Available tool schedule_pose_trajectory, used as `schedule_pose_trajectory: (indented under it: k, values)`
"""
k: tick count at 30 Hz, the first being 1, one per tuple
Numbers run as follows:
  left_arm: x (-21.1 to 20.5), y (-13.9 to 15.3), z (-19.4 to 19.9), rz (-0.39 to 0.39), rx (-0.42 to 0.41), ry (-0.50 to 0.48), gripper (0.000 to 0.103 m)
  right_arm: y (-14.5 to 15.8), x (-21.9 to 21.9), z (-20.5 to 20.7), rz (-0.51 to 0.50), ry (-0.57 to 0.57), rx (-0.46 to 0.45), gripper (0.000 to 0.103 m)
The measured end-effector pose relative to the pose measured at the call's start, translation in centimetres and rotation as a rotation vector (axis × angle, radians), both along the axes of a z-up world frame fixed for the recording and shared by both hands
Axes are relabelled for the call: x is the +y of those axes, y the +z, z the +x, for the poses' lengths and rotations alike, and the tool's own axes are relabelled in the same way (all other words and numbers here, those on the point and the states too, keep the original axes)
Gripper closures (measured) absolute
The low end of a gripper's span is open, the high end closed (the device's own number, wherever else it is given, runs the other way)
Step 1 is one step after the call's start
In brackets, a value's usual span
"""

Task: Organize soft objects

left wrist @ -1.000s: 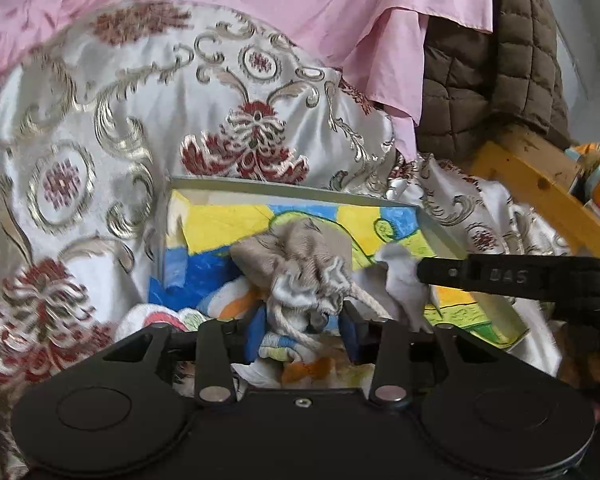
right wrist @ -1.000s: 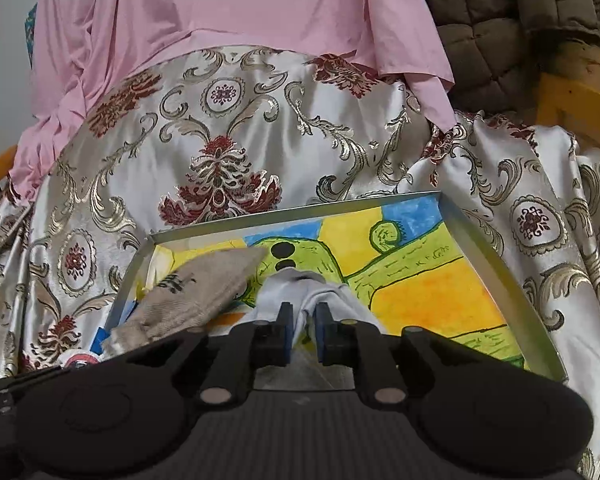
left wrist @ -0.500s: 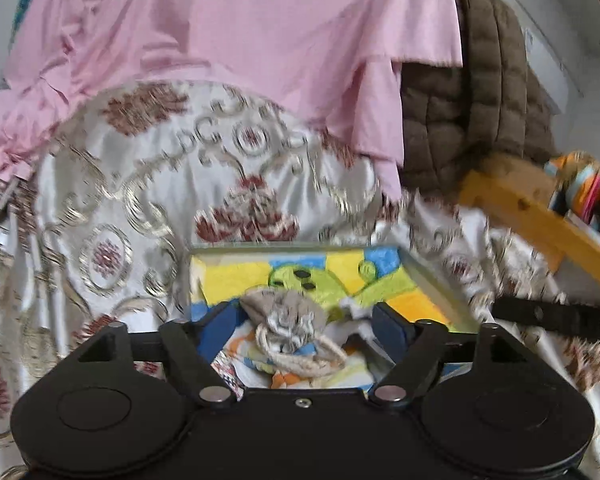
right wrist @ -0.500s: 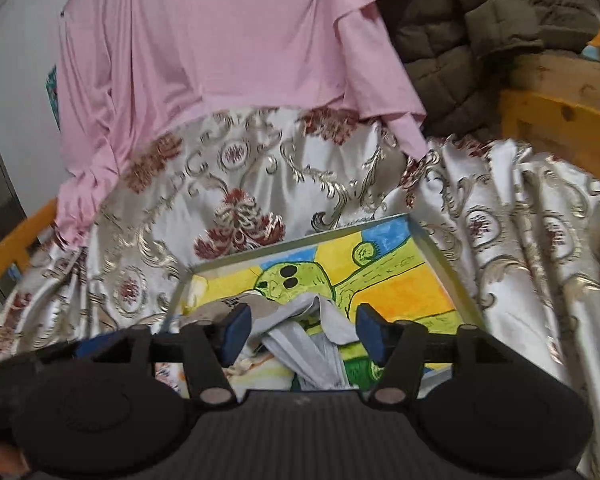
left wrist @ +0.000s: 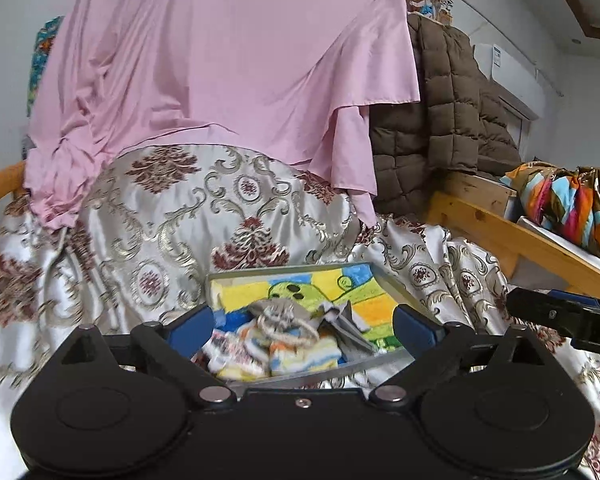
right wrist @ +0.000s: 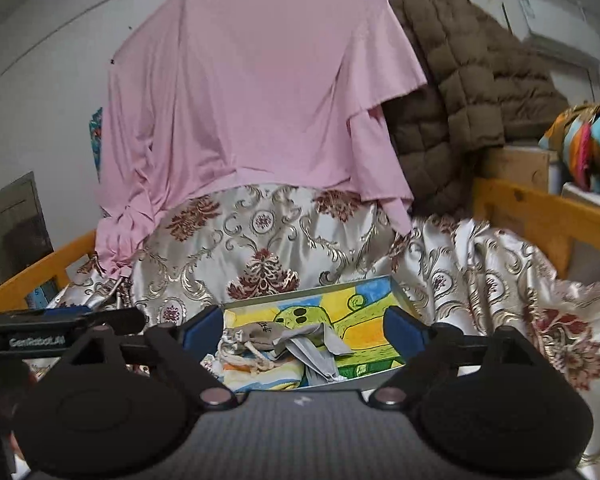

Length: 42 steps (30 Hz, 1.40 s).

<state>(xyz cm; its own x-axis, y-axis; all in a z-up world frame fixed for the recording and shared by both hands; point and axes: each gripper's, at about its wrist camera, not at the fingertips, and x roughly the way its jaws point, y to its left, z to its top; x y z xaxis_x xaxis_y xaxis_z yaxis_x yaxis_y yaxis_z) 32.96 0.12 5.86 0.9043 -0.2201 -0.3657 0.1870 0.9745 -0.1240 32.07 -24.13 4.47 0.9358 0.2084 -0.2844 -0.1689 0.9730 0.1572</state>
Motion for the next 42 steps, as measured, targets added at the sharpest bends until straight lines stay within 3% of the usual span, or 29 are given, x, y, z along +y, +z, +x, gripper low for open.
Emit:
schedule_pose_trajectory:
  k: [7, 19, 29, 42]
  values:
    - [1.2, 0.4, -5.7, -0.008, -0.035, 0.028, 0.001, -0.6, 0.4, -5.3, -0.013, 0.008, -0.030, 0.004]
    - [1.7, -0.9, -10.9, -0.017, 0.030, 0.038, 0.001, -2.9, 2.6, -12.0, -0.040, -0.025, -0.066, 0.000]
    - [2.9, -1.7, -14.2, -0.011, 0.067, 0.116, 0.001, -5.6, 1.7, -15.0, -0.042, -0.066, -0.035, 0.000]
    - [1.9, -3.5, -15.0, 0.078, 0.146, 0.094, 0.001, -7.8, 2.7, -16.5, -0.134, -0.082, 0.010, 0.000]
